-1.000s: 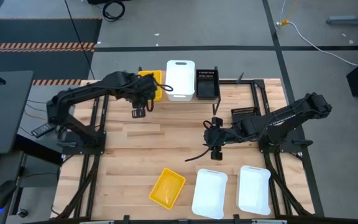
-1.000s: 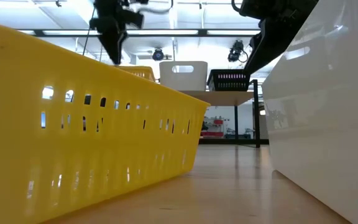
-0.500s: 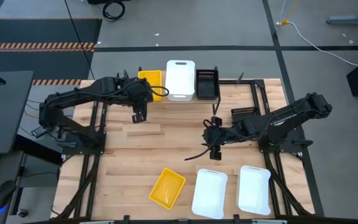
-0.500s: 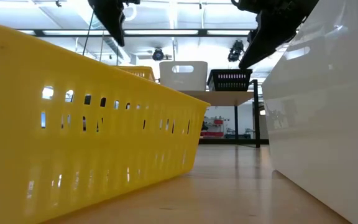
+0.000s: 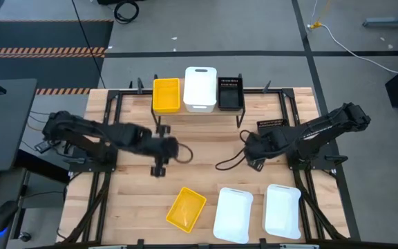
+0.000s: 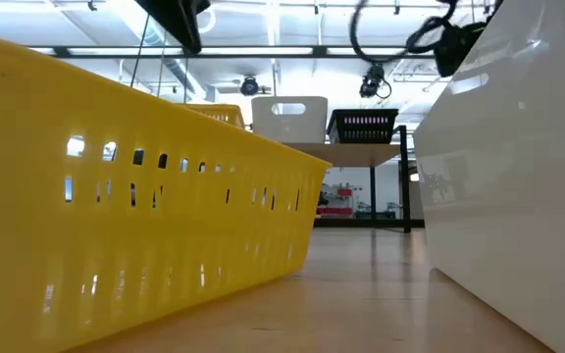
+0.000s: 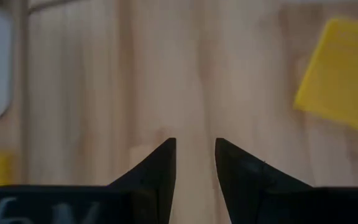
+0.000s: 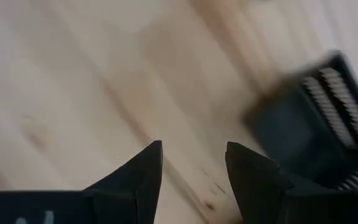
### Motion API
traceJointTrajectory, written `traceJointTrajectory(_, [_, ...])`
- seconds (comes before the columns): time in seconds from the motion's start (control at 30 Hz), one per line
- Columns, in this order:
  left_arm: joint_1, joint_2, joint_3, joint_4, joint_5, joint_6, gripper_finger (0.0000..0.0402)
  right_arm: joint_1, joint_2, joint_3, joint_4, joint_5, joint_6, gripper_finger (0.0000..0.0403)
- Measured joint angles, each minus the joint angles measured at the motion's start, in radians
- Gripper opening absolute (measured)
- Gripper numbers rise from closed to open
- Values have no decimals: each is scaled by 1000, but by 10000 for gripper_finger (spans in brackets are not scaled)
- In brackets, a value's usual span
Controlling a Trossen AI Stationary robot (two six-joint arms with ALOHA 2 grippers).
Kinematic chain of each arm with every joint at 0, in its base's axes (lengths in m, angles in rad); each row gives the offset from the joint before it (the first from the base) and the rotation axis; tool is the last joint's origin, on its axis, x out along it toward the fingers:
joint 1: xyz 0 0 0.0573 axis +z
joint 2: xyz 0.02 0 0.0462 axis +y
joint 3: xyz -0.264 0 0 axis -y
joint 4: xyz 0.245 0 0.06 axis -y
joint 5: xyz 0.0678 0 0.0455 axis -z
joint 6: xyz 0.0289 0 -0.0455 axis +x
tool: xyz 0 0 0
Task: Stack baskets on shelf by color
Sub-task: Stack the black basket on the black basket on the shelf
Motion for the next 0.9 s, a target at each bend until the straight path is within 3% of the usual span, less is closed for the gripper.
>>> traceJointTrajectory(0.2, [-60, 0, -140, 285, -9, 16, 118, -12, 0, 0, -46, 88, 90, 181])
traceJointTrajectory(0.33, [-85, 0, -220, 421, -87, 18, 119, -37, 4, -19, -29, 115, 185, 181])
traceJointTrajectory(0.6, [-97, 0, -481, 913, -140, 131, 118, -109, 4, -151, -16, 131, 260, 181])
traceJointTrajectory(0.9, [-44, 0, -514, 1030, -55, 120, 117, -210, 4, -228, 222, 131, 180, 181])
